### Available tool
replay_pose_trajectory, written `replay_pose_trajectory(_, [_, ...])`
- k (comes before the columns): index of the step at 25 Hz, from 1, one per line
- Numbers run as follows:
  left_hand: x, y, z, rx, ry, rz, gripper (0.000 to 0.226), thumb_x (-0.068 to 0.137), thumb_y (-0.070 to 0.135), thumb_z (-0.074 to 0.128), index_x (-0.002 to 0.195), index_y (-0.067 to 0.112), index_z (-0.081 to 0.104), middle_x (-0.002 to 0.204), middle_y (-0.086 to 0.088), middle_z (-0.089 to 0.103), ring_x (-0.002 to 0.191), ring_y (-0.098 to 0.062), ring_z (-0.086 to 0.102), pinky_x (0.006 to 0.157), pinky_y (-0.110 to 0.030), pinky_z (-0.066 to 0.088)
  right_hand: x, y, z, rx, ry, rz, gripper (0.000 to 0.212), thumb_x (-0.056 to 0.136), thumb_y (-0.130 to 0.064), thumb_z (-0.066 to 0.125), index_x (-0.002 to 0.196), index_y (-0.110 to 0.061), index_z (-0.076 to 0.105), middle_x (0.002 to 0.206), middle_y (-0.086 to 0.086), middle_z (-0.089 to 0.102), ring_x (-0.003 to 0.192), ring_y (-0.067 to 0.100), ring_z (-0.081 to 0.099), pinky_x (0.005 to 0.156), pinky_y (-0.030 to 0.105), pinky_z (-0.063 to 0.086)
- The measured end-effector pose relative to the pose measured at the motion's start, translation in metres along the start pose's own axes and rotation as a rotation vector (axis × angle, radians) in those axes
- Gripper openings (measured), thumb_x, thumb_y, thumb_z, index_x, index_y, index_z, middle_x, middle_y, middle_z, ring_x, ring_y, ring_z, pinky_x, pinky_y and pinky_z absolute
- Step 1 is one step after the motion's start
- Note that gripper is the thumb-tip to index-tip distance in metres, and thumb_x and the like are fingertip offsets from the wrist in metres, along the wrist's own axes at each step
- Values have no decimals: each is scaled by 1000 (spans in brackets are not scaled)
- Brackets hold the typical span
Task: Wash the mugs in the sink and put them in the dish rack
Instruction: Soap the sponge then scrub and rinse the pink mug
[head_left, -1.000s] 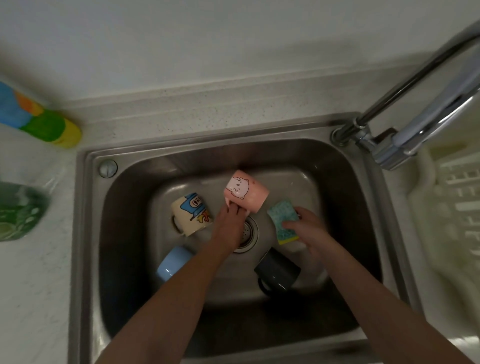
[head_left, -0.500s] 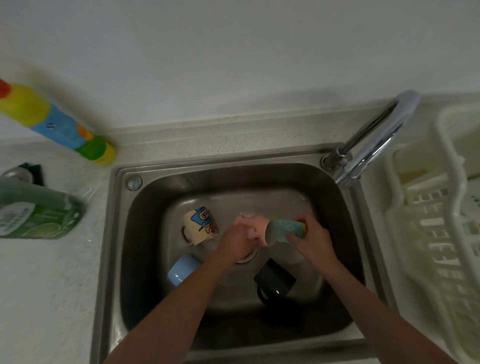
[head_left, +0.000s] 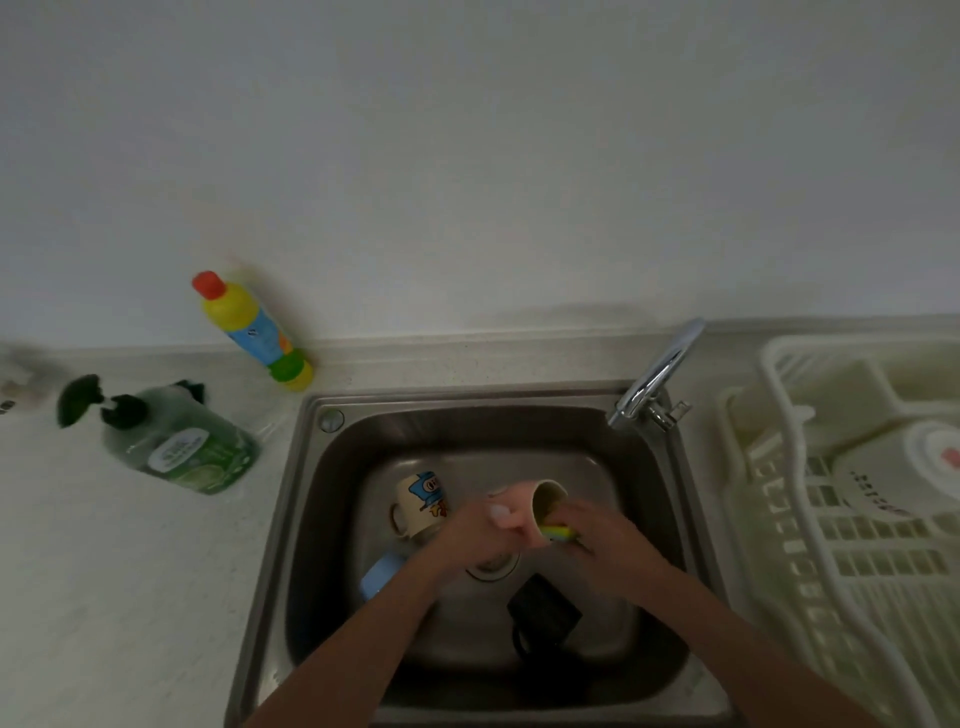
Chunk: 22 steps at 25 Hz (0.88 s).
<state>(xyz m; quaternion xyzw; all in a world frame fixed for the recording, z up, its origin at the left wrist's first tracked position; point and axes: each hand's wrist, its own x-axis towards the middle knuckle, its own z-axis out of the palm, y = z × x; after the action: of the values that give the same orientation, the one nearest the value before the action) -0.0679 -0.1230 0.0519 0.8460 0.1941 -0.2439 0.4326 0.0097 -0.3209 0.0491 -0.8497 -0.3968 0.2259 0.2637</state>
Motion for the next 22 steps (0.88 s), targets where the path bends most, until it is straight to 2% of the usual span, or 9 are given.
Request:
replay_pose_trajectory(2, [-15,14,-12,15,-4,43,38,81,40,77,108,16,66,96,5,68,82,-7,65,75,-23,57,2,-18,-21,9,-123,-12,33,87,-25,65,120,-23,62,119,-8,64,107,11,61,88,21,47])
replay_pose_trajectory(4, [-29,22,-23,-60,-4,28,30,77,41,80,96,20,70,86,3,72,80,-11,69,78,-32,59,0,-31,-37,-80,-204,-34,37,88,-28,66,124,-26,57,120,-11,61,103,5,57,79,9,38])
replay_pose_trajectory(5, [-38,27,-28,-96,-6,17,28,75,42,82,90,21,71,82,3,72,77,-12,70,77,-32,59,-1,-34,-41,-145,-216,-66,38,89,-31,66,125,-27,56,121,-11,61,103,6,57,78,9,35])
replay_pose_trajectory(8, [-58,36,-38,-89,49,30,41,69,46,83,94,15,73,84,-3,73,79,-17,71,73,-34,58,2,-43,-43,-343,-243,-155,37,95,-39,58,128,-23,56,127,-1,62,112,19,61,87,23,41])
replay_pose_trajectory(11, [-75,44,-52,111,79,21,51,67,56,69,88,9,70,81,-8,71,79,-23,70,74,-41,57,5,-61,-52,-468,-228,-201,34,95,-41,55,123,-23,59,122,3,66,109,26,63,87,32,45])
replay_pose_trajectory(15, [-89,47,-60,353,115,78,39,74,61,72,82,23,69,72,8,60,72,-12,60,66,-28,47,4,-95,-64,-594,-213,-246,32,98,-34,51,127,-22,58,122,6,63,112,28,61,88,32,45])
replay_pose_trajectory(18, [-96,46,-62,345,187,135,44,74,65,72,93,26,72,84,8,69,78,-8,64,70,-27,50,-4,-114,-71,-437,-128,-202,28,94,-40,58,117,-26,63,115,-1,68,106,20,64,90,29,46])
replay_pose_trajectory(20, [-104,46,-65,308,203,197,43,77,60,73,103,27,71,92,10,70,82,-3,64,69,-18,46,-9,-118,-71,-245,-90,-78,28,88,-43,66,112,-29,66,107,-7,70,97,10,66,88,28,51])
replay_pose_trajectory(22, [-109,47,-69,410,227,239,43,83,56,68,112,24,66,101,6,70,88,-8,65,74,-19,47,-16,-126,-73,17,-117,62,29,88,-45,66,111,-28,69,104,-10,70,94,5,65,86,24,53])
